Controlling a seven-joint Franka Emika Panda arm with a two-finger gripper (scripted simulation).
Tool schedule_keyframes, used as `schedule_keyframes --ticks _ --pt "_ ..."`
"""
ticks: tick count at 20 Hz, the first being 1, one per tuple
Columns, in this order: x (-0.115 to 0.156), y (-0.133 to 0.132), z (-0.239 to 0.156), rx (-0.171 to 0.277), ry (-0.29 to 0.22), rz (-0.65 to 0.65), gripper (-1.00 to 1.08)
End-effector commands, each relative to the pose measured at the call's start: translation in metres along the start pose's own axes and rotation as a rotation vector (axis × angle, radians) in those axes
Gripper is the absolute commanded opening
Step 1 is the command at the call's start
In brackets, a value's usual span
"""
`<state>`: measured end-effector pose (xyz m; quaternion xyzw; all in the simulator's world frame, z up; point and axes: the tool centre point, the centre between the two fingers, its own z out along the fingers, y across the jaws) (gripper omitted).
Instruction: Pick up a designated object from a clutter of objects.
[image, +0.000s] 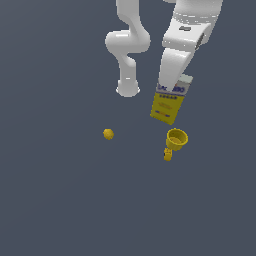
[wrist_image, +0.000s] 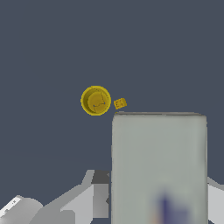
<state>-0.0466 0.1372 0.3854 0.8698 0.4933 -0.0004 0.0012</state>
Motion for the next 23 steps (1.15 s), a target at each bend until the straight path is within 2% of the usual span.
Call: schedule_keyframes --ticks 1,11,23 --pt "0.019 -0.010 -0.018 0.001 0.000 0.001 -1.00" --pt "0.073 -0.033 -0.067 0.002 0.002 0.002 -1.00" --pt "0.092 -0.039 -0.084 0.002 0.002 0.003 -1.00"
